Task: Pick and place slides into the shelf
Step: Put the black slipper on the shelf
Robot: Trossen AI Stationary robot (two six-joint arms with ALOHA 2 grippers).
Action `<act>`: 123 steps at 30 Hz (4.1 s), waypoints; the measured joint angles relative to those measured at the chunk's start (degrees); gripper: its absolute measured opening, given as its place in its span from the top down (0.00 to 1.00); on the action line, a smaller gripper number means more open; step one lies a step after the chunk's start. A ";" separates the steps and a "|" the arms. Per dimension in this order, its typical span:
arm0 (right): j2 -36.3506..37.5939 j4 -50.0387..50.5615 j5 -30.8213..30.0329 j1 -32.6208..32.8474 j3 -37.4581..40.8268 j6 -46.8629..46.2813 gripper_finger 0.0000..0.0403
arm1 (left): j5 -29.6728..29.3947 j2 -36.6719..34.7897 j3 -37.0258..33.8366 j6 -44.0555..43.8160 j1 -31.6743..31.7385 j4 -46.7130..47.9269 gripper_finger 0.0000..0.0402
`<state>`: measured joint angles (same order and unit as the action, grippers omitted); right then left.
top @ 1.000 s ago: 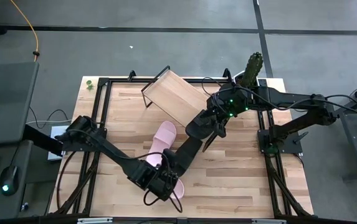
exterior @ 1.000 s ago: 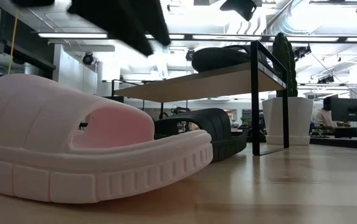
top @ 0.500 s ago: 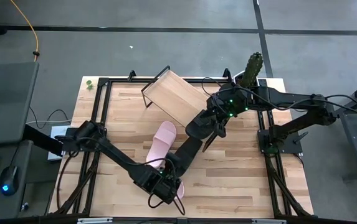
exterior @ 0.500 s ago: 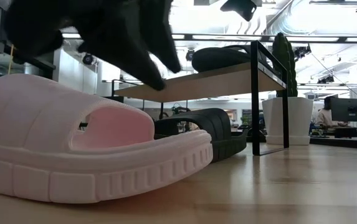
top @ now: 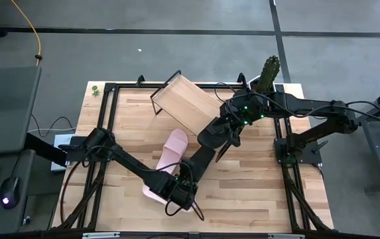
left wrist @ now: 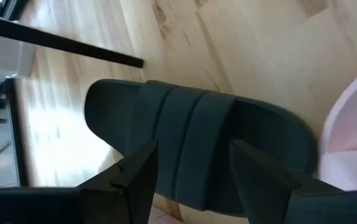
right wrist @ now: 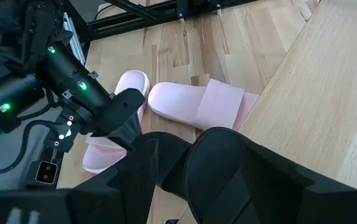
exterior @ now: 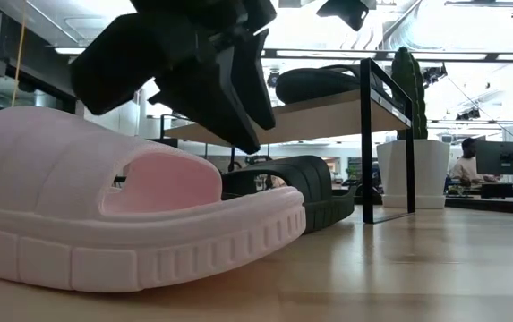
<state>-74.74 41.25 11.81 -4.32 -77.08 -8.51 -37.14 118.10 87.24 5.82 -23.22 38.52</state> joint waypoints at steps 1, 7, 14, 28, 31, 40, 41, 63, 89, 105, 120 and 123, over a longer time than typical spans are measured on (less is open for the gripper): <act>0.00 0.00 0.00 0.01 0.00 0.00 0.48 | 0.73 0.00 0.00 -0.05 0.03 0.02 0.54; 0.00 0.00 0.02 -0.01 0.00 0.00 0.48 | 2.61 0.00 0.00 -0.16 -0.15 -1.75 0.54; 0.00 0.00 0.02 0.01 0.00 0.00 0.48 | 3.51 0.81 0.00 -0.06 -0.46 -2.57 0.54; -0.84 -0.66 0.13 0.01 0.00 0.02 0.48 | 0.67 5.11 0.04 1.79 0.44 -5.57 0.54; -1.81 -0.35 0.15 0.01 0.02 0.02 0.48 | 0.52 4.93 0.10 2.54 0.45 -5.66 0.54; -4.50 0.05 0.24 -0.02 0.02 3.67 0.48 | -1.27 5.01 0.04 2.85 0.69 -5.56 0.54; -4.50 -0.22 0.22 -0.02 0.02 4.32 0.48 | -1.35 5.01 0.04 2.87 0.79 -5.55 0.54; -4.24 -1.03 0.33 -0.02 0.02 4.04 0.48 | -7.26 5.03 0.00 3.13 2.66 -5.77 0.54; -4.24 -2.62 -2.36 4.03 0.00 4.48 0.48 | -7.48 5.07 -0.02 0.20 4.52 -6.01 0.73; -4.24 -3.01 -2.34 4.01 0.00 4.50 0.48 | -6.02 5.05 0.00 0.33 4.52 -5.94 0.97; -4.24 -3.02 -2.34 4.01 0.00 4.94 0.48 | -7.75 4.90 1.08 0.65 4.45 -0.88 1.00; -4.24 -3.00 -2.40 4.01 0.00 4.96 0.48 | -8.95 4.90 3.47 -0.40 4.52 3.53 1.00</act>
<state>-78.98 38.26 9.41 -0.32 -77.08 -3.55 -46.09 123.00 90.71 5.43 -18.70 42.05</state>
